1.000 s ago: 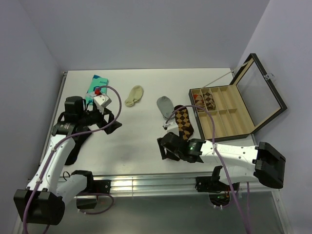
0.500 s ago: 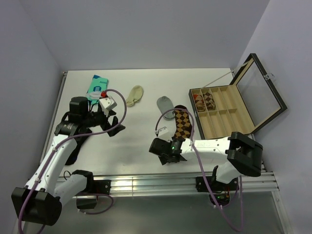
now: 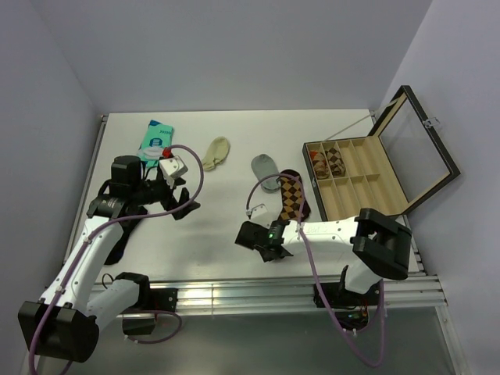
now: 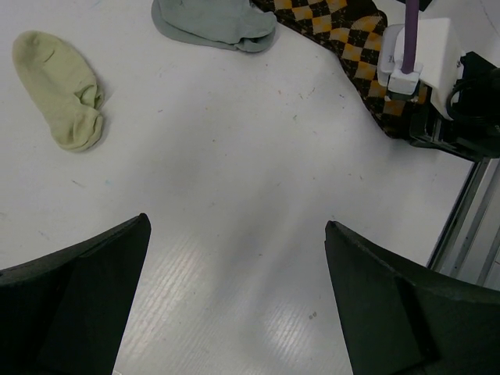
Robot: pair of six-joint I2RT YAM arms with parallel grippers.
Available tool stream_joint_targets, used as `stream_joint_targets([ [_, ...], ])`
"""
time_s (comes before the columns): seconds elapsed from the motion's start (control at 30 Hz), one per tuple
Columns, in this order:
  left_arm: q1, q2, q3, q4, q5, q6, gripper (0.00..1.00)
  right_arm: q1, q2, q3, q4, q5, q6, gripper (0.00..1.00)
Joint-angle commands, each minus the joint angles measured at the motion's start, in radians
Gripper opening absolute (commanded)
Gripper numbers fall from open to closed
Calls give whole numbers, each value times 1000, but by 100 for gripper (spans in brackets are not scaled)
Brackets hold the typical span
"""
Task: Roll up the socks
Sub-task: Adjust the sock at the center of the board.
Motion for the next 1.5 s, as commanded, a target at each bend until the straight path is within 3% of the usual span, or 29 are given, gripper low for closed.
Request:
stream_joint_targets([
  [0.0, -4, -21, 5, 5, -7, 21, 99, -22, 23, 18, 91, -49, -32, 36],
  [0.1, -4, -26, 20, -4, -20, 26, 100, -76, 40, 49, 168, -94, -113, 32],
  [0.33, -4, -31, 62, -53, -28, 54, 100, -136, 104, 156, 349, -381, -233, 27],
  [0.5, -4, -48, 76, -84, -37, 90, 100, -134, 182, 248, 429, -620, -235, 25],
  [0.7, -4, -78, 77, -102, -36, 100, 100, -136, 183, 170, 594, -847, -193, 22],
  [0.83, -4, -95, 73, -93, -42, 100, 99, -136, 112, 97, 577, -716, -163, 23],
  [0.9, -4, -98, 69, -80, -40, 94, 100, -134, 60, 79, 570, -644, -138, 34],
  [0.97, -4, -91, 71, -64, -45, 77, 100, -136, -6, 95, 487, -466, -117, 41],
  [1.1, -4, -72, 82, -46, -48, 43, 99, -143, -123, 95, 398, -240, -25, 45],
  [1.27, -4, -57, 92, -30, -57, 25, 99, -182, -97, 183, 67, 83, 89, 55],
  [1.33, -4, -52, 100, -35, -54, 23, 99, -186, -51, 199, 1, 114, 115, 55],
  [1.47, -4, -41, 111, -36, -48, 20, 99, -226, -14, 161, 27, 127, 129, 63],
])
